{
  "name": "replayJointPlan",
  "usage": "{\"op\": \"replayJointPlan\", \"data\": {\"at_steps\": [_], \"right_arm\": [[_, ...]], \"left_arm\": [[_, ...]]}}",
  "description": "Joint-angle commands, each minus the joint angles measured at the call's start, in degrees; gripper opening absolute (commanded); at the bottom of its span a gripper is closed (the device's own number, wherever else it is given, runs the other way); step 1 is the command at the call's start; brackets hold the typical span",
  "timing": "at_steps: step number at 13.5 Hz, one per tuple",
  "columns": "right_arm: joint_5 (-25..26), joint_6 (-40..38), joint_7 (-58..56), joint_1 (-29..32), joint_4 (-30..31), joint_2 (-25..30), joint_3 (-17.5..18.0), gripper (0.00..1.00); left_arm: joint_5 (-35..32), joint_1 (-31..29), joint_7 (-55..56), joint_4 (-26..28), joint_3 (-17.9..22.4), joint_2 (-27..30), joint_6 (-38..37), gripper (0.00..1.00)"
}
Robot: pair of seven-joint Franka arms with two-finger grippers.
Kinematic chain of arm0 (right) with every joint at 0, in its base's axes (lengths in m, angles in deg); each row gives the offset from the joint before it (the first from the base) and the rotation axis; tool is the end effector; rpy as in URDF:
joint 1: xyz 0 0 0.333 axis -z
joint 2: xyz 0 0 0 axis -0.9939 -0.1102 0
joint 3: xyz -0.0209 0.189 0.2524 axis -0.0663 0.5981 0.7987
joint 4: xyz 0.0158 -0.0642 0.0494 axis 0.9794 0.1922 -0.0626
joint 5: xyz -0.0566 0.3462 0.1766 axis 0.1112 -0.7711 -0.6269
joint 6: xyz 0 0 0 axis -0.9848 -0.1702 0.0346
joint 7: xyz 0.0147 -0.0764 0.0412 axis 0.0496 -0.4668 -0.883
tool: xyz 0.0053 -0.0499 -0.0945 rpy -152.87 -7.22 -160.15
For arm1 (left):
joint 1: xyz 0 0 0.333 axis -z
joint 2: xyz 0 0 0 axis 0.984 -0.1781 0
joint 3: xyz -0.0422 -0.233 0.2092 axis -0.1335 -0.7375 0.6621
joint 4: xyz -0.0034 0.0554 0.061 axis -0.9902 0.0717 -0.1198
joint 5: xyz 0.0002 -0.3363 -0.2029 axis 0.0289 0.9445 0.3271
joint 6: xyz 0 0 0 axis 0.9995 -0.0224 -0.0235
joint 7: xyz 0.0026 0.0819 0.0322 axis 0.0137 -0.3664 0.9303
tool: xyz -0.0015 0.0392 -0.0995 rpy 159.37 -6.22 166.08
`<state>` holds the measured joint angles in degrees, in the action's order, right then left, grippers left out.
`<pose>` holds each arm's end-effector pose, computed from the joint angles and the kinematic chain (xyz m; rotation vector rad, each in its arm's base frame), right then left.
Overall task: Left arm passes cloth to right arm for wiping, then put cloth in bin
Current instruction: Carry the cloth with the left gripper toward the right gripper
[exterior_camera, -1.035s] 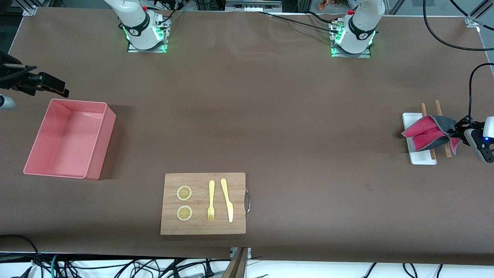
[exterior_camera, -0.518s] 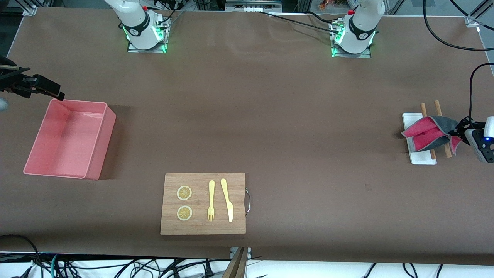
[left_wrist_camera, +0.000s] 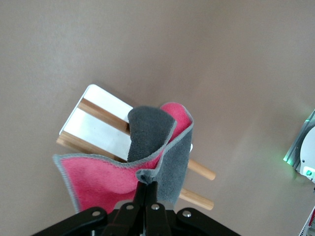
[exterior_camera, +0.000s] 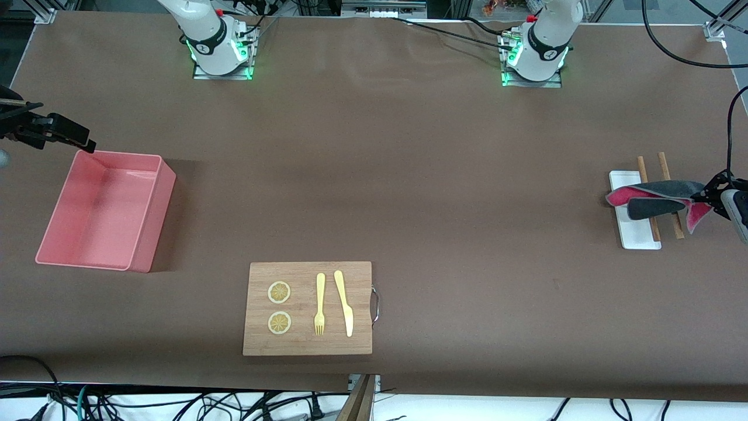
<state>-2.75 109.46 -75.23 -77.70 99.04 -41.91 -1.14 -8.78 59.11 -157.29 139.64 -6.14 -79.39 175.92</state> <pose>0.5740 -0.0121 0.6133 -3.1196 0.1252 0.0947 0.6123 0.2619 0.3809 2.4989 -1.3643 -0.3584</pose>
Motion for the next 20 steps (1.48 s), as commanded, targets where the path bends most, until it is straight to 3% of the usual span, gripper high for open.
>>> {"op": "replayJointPlan", "data": {"at_steps": [1, 5, 7, 13, 15, 17, 20], "right_arm": [[-0.8, 0.3, -0.1, 0.2, 0.0, 0.2, 0.3, 1.00], [-0.5, 0.4, -0.1, -0.1, 0.1, -1.0, 0.4, 1.00], [-0.4, 0.5, -0.2, 0.1, 0.1, -1.4, 0.3, 1.00], [-0.1, 1.0, 1.2, -0.3, 0.4, -6.8, 0.5, 1.00], [-1.3, 3.8, 8.4, -1.0, 0.6, -8.7, 0.9, 1.00], [-6.4, 6.3, 19.2, -1.5, 0.6, -11.0, 3.0, 1.00], [-9.2, 11.2, 31.2, -3.2, 0.6, -13.4, 6.8, 1.00]], "left_arm": [[1.5, 0.7, 2.9, -0.4, -0.1, 1.2, -4.1, 0.00], [1.7, 4.3, 14.7, -0.4, -3.4, 5.2, -10.0, 0.00], [1.8, 4.5, 24.3, -0.4, -8.5, 6.8, -12.0, 0.00], [14.9, 4.6, 53.2, -0.4, -18.9, 7.2, -11.7, 0.00], [18.4, 7.1, 62.7, -0.4, -21.2, 6.9, -10.4, 0.00], [21.5, 11.0, 69.6, -0.3, -21.2, 6.8, -6.9, 0.00], [26.2, 16.9, 80.6, -0.3, -21.2, 6.6, -0.7, 0.00]]}}
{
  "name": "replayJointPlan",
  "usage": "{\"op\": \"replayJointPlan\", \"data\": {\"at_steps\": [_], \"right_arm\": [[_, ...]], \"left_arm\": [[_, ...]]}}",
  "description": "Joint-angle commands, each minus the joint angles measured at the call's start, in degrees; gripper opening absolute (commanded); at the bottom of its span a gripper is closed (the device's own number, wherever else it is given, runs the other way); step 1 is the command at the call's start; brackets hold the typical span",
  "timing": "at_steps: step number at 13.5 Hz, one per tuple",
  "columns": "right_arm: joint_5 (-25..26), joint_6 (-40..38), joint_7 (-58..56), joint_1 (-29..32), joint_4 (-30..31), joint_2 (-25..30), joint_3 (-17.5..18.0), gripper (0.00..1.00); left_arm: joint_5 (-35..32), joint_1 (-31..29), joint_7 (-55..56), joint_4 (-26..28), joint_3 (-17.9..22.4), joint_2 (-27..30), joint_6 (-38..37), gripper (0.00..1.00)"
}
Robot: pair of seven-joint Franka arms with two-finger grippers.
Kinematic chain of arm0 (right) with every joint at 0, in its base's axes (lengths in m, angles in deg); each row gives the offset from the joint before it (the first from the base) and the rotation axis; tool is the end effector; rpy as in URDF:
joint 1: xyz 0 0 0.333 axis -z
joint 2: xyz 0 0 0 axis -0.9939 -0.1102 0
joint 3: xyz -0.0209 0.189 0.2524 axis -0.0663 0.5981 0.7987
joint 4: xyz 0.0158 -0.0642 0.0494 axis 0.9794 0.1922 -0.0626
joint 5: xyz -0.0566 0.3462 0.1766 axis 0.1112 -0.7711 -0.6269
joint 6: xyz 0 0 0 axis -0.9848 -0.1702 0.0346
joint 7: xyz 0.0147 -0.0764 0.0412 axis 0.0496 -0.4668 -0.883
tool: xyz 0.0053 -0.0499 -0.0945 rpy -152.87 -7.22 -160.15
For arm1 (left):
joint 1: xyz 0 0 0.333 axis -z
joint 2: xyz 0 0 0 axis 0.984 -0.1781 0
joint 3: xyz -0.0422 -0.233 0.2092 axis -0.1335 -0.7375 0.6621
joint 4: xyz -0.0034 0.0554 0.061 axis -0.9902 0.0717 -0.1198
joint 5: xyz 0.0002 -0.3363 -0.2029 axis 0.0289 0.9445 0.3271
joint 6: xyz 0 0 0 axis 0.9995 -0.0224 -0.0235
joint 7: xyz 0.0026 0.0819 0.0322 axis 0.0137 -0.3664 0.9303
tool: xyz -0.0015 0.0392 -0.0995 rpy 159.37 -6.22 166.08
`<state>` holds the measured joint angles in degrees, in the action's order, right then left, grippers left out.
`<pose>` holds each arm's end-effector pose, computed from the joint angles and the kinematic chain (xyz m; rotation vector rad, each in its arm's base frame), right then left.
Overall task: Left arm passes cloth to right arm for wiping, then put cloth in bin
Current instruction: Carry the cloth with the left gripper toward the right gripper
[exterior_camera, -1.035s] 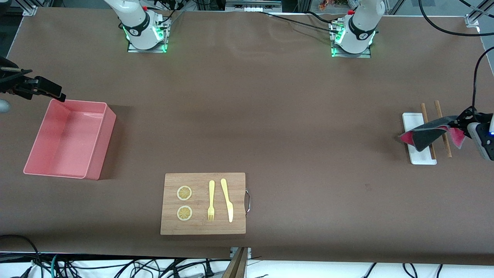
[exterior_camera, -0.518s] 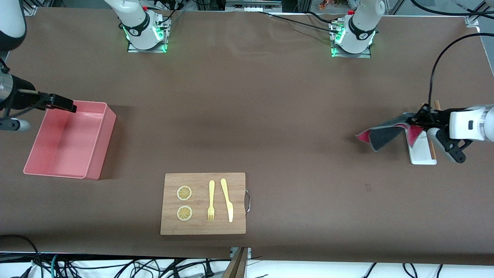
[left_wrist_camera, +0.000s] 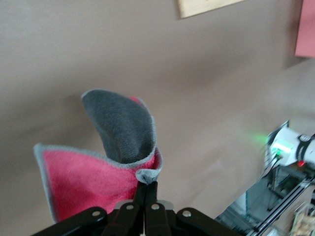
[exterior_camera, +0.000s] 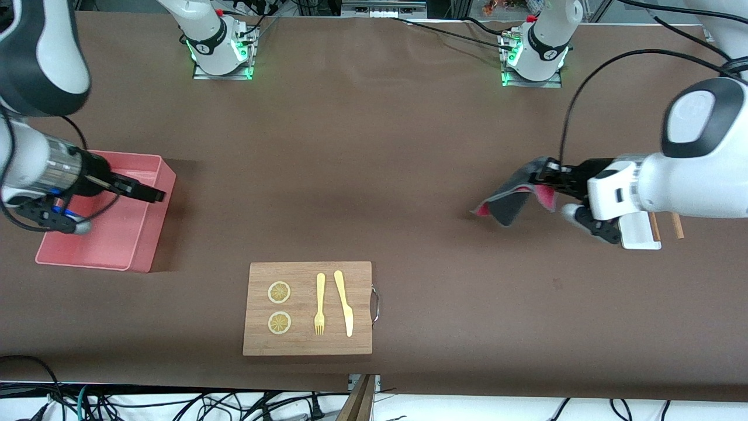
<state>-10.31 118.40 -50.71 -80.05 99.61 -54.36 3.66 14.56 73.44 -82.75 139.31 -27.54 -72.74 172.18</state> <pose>0.6350 0.0684 0.4923 -2.9202 0.6076 0.2669 0.6321 -0.1441 0.4825 2.5592 -0.3746 -0.4152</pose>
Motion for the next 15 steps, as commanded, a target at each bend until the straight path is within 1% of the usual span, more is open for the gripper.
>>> {"op": "replayJointPlan", "data": {"at_steps": [1, 3, 4, 5, 7, 8, 10, 11, 13, 15], "right_arm": [[-3.1, 4.1, 11.6, -1.5, 0.1, -2.0, 3.1, 1.00], [-5.5, 8.6, 22.3, -3.4, 0.2, -4.2, 5.0, 1.00], [-5.7, 10.6, 27.1, -4.8, 0.2, -5.5, 5.8, 1.00], [-5.8, 12.6, 32.2, -5.8, 0.2, -6.6, 6.9, 1.00], [-5.9, 16.6, 40.1, -7.2, 0.3, -8.8, 8.8, 1.00], [-7.1, 18.6, 42.8, -7.8, 0.3, -9.9, 9.3, 1.00], [-11.1, 24.2, 47.4, -9.5, 0.3, -11.9, 9.4, 1.00], [-12.0, 26.8, 49.2, -10.7, 0.3, -12.8, 9.9, 1.00], [-12.1, 28.1, 51.5, -11.9, 0.3, -14.2, 11.0, 1.00], [-12.1, 29.5, 53.5, -12.9, 0.3, -15.4, 11.7, 1.00]], "left_arm": [[4.1, 4.5, 9.7, 0.1, 0.2, -0.2, 6.1, 0.00], [4.5, 8.8, 12.5, 0.1, 0.2, -0.5, 11.8, 0.00], [4.8, 10.6, 12.7, 0.1, 0.2, -0.5, 13.6, 0.00], [6.7, 11.9, 12.5, 0.1, 0.2, -0.7, 15.4, 0.00], [13.6, 15.0, 12.0, 0.1, 0.2, -1.3, 19.4, 0.00], [15.7, 16.0, 11.7, 0.1, 0.2, -1.3, 21.0, 0.00], [16.5, 17.8, 11.5, 0.0, 0.2, -1.3, 21.7, 0.00], [16.7, 18.9, 11.5, 0.0, 0.2, -1.4, 21.9, 0.00], [17.9, 21.7, 11.5, 0.0, 0.2, -1.3, 23.8, 0.00], [17.9, 23.1, 11.5, 0.1, 0.2, -1.2, 24.1, 0.00]]}}
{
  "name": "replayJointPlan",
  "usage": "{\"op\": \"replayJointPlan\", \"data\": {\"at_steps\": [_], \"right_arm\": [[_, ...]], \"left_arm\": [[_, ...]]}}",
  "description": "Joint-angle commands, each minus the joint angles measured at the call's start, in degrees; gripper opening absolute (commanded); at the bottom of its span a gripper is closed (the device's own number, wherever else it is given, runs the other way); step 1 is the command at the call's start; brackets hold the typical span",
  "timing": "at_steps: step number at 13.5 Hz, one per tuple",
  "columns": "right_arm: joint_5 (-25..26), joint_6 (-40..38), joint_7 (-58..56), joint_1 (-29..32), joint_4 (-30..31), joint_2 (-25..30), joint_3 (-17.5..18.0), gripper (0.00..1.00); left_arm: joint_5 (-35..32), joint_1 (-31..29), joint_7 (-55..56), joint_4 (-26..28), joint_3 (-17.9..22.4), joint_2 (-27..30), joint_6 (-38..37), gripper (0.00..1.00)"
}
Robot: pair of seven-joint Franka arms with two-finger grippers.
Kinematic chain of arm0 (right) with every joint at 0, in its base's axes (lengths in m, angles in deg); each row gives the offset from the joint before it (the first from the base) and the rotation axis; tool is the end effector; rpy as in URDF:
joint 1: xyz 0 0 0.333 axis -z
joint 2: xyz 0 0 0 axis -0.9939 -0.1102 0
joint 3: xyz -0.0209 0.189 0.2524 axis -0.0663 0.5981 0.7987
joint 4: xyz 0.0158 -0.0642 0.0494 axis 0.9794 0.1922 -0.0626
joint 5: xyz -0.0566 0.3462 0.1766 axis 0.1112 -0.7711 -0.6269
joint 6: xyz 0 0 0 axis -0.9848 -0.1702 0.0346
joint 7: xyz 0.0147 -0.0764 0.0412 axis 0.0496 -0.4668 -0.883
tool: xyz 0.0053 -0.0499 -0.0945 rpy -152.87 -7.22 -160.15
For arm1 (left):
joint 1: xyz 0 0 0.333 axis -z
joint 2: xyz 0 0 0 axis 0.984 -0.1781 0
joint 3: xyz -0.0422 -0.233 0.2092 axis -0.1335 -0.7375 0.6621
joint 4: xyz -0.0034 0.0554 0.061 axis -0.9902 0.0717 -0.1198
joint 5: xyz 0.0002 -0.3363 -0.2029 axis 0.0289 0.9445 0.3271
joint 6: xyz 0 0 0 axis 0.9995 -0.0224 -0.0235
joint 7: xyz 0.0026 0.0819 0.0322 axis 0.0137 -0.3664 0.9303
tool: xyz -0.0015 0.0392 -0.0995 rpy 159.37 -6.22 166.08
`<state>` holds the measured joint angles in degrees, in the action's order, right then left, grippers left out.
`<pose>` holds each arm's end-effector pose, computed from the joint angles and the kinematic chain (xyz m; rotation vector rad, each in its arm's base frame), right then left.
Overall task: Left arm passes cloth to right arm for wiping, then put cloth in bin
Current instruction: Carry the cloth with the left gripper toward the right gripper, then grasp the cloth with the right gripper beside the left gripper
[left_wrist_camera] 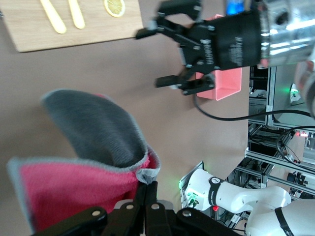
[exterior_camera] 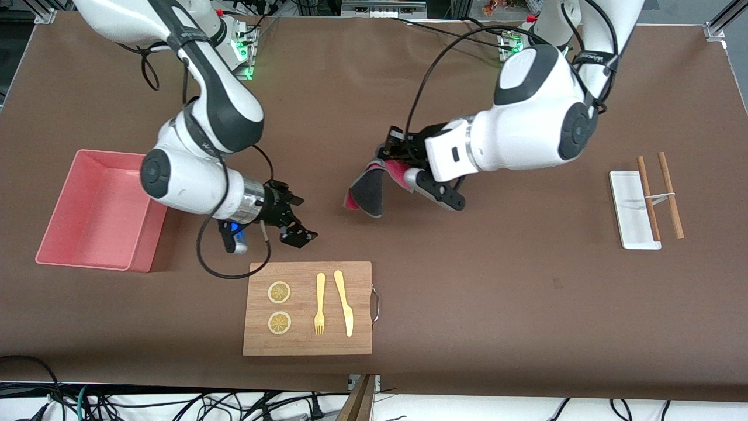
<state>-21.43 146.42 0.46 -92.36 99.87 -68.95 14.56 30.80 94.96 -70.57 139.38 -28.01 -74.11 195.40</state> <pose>0.6376 0.3213 0.3796 -2.3238 1.4328 0.4386 0.5783 -0.3938 0.5059 2.3276 -0.3058 -0.2410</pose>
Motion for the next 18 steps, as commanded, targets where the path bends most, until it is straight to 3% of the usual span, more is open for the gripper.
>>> {"op": "replayJointPlan", "data": {"at_steps": [1, 8, 14, 18], "right_arm": [[-1.0, 2.7, 3.6, -1.2, 0.1, -1.5, 1.2, 1.00], [-3.8, 3.9, 5.4, -2.3, 1.6, -2.2, 3.4, 1.00], [-3.0, -7.3, -0.1, 2.6, 1.3, 0.9, 2.8, 1.00], [-3.2, -7.6, 0.9, 0.3, 3.4, 0.1, 3.0, 1.00]], "left_arm": [[1.7, 1.8, -0.7, 0.0, 0.6, 0.1, 0.9, 0.00], [2.0, 1.8, -0.7, 0.0, 0.5, 0.4, 0.8, 0.00], [2.0, 0.7, -0.7, 0.0, 0.6, 0.7, 0.2, 0.00], [2.0, 0.6, -0.7, 0.0, 0.6, 0.8, 0.2, 0.00]]}}
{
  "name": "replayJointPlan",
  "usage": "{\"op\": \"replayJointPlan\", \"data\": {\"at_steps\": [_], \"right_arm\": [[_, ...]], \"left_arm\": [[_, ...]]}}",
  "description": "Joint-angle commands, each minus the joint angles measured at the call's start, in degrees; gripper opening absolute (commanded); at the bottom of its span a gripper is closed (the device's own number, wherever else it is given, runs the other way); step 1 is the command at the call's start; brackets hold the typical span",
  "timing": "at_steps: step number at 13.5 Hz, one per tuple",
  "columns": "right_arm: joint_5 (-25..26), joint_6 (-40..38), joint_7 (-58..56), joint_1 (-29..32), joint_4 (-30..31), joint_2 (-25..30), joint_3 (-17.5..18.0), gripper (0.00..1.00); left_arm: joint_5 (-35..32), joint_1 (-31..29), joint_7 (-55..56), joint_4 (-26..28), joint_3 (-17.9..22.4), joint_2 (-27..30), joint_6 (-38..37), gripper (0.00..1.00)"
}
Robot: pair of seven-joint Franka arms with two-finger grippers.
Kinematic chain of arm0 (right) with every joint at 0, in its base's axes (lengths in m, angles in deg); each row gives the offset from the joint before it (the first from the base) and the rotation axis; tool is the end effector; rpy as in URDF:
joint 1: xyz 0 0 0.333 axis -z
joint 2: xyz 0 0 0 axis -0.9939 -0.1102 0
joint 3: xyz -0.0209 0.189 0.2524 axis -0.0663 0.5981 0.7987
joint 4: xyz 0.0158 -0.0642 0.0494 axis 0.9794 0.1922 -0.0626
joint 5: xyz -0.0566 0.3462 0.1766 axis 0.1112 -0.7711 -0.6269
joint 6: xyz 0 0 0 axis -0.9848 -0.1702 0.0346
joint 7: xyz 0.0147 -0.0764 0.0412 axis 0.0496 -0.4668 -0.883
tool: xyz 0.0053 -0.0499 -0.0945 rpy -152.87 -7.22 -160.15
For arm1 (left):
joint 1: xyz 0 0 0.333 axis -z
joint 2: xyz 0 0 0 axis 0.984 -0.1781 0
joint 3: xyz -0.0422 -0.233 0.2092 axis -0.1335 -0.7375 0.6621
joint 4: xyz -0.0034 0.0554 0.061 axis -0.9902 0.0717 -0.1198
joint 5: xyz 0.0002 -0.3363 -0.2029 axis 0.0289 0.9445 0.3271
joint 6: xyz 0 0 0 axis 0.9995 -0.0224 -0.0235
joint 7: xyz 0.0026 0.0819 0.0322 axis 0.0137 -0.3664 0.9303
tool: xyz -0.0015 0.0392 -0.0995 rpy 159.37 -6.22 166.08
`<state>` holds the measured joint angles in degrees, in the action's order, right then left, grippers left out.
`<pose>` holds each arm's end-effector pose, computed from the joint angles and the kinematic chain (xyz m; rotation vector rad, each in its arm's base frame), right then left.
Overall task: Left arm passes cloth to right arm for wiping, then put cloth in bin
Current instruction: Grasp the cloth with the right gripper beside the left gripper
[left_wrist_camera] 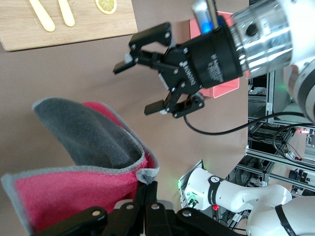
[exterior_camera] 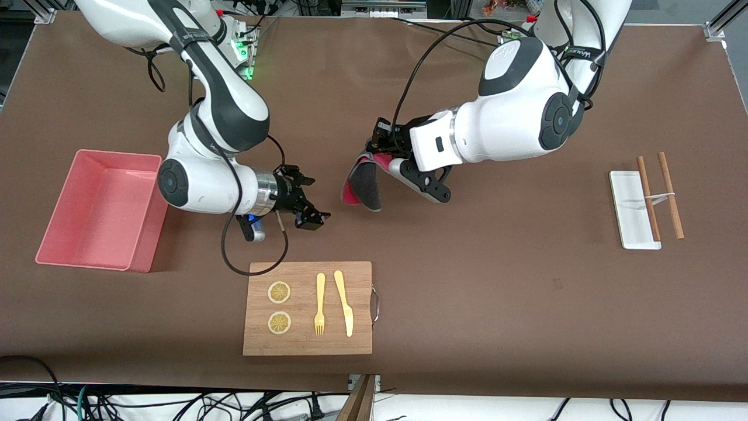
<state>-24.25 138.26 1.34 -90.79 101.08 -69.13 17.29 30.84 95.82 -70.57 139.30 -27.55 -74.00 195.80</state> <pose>0.6119 0.3320 0.3643 -2.3649 1.4414 0.6805 0.5757 -0.3986 0.5075 2.3286 -0.3126 -0.2328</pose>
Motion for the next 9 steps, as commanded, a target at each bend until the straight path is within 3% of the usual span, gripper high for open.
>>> {"op": "replayJointPlan", "data": {"at_steps": [1, 5, 6, 8, 9], "right_arm": [[-0.5, 0.8, -0.1, -1.4, 2.3, -0.1, 0.3, 1.00], [-1.1, 1.9, -0.2, -2.2, 2.2, -1.1, 0.6, 0.99], [-1.8, 1.9, -0.2, -2.6, 2.2, -1.2, 0.6, 0.94], [-3.4, 1.2, 0.2, -2.6, 2.2, -1.1, 0.7, 0.65], [-4.2, 1.2, 0.7, -2.6, 2.1, -1.1, 1.2, 0.58]], "left_arm": [[1.9, -0.3, -0.7, 0.1, 0.2, 0.7, -0.2, 0.00], [1.9, -0.3, -0.7, 0.1, 0.2, 0.7, -0.2, 0.00], [1.8, -0.3, -0.7, 0.1, 0.2, 0.7, -0.2, 0.00], [1.9, -0.3, -0.7, 0.1, 0.2, 0.7, -0.2, 0.00], [1.9, -0.3, -0.7, 0.1, 0.2, 0.7, -0.2, 0.00]]}}
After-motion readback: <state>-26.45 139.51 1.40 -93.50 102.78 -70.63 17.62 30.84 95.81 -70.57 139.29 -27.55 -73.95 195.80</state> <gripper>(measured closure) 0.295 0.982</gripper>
